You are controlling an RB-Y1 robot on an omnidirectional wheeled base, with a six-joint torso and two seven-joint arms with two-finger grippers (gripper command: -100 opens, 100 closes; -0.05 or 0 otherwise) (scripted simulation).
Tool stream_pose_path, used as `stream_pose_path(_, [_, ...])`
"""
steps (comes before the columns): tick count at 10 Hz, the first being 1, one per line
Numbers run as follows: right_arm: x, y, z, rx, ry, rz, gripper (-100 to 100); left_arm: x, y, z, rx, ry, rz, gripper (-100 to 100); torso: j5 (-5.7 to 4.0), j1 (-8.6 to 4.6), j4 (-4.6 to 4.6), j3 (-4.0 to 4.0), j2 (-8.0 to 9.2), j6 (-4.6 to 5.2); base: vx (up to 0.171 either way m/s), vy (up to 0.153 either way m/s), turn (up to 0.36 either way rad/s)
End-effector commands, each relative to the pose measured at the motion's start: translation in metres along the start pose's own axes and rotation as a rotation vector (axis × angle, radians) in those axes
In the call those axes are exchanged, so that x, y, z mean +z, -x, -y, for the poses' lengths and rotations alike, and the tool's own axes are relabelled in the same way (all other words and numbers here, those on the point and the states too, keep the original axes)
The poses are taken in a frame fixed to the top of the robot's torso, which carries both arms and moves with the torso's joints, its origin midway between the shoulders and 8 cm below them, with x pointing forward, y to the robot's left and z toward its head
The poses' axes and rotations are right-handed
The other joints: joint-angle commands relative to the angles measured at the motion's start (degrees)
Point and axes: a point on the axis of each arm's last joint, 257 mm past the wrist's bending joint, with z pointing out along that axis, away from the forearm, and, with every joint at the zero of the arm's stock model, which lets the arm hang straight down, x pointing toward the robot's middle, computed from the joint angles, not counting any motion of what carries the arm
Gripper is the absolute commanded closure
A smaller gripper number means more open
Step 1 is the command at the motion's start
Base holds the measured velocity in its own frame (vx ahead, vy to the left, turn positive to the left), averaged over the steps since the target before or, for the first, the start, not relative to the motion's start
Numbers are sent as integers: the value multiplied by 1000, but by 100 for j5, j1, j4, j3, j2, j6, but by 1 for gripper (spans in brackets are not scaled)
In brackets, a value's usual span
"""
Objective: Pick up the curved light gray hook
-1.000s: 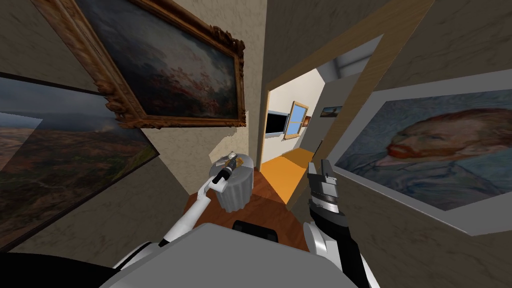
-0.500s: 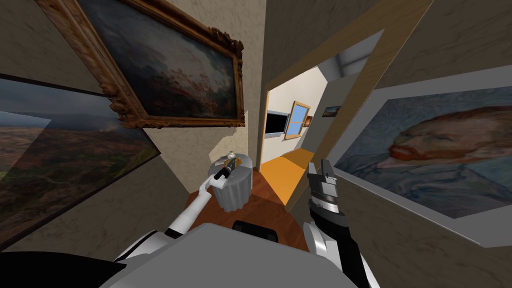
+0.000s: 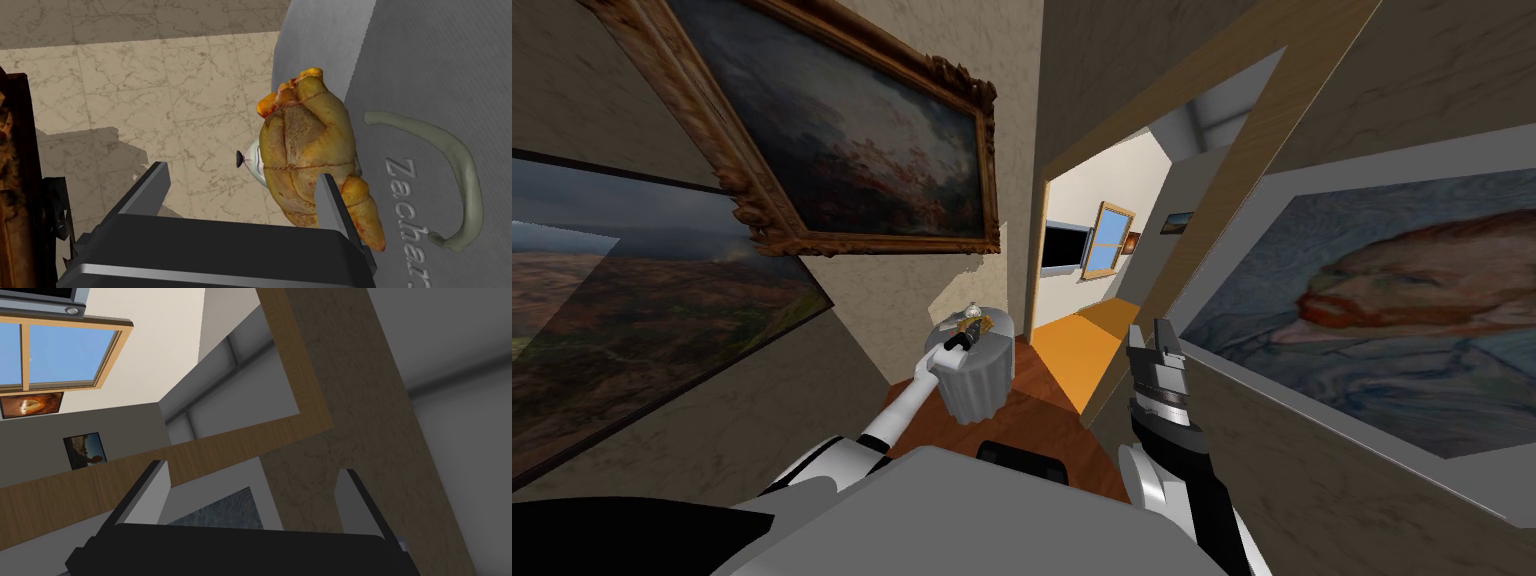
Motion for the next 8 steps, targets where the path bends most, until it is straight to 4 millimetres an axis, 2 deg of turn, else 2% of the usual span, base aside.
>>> stream_pose_path(1, [0, 0, 0, 0, 0, 0, 0, 4, 8, -21, -7, 65, 17, -100, 0, 0, 0, 0, 0, 0, 30, -59, 24])
stream_pose_path(2, [0, 0, 0, 0, 0, 0, 0, 9, 15, -21, -19, 98, 28, -100, 1, 5, 0, 1, 2, 0, 34, -64, 36])
stream_pose_path(3, [0, 0, 0, 0, 0, 0, 0, 9, 21, -39, -22, 138, 39, -100, 1, 4, 0, 0, 0, 0, 32, -57, 20])
stream_pose_path(8, [0, 0, 0, 0, 0, 0, 0, 15, 56, -82, -80, 322, 102, -100, 1, 8, -1, -2, -3, -1, 45, -54, 24])
